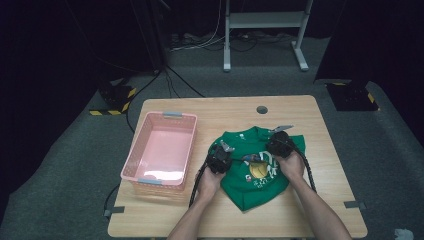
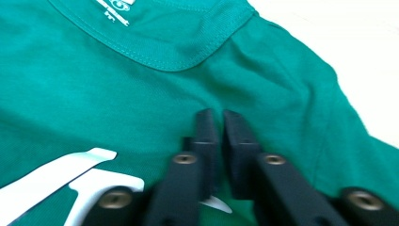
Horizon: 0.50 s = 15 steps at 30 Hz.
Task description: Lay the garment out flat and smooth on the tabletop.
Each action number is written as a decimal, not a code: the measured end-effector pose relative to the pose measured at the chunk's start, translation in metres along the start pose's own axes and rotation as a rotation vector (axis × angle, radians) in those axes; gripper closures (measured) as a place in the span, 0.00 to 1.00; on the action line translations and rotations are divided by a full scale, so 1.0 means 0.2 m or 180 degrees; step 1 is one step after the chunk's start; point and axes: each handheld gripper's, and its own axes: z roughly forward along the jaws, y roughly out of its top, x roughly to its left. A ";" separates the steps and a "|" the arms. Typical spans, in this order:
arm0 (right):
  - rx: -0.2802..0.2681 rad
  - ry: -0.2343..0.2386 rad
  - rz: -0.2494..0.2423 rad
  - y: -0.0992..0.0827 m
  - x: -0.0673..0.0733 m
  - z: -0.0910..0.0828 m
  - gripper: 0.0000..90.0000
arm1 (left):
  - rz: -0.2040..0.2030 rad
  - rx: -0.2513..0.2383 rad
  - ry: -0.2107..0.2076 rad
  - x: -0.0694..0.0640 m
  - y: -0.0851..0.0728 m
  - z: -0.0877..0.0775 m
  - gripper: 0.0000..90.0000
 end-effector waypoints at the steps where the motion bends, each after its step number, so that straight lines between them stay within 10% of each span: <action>1: 0.0009 -0.0029 -0.0029 0.00 0.00 0.00 0.98 | 0.0017 -0.0002 -0.0011 0.00 0.00 -0.01 0.97; 15: -0.0048 -0.0175 0.0107 0.01 -0.06 0.00 0.99 | -0.0096 -0.0166 -0.0196 -0.01 -0.12 -0.18 0.98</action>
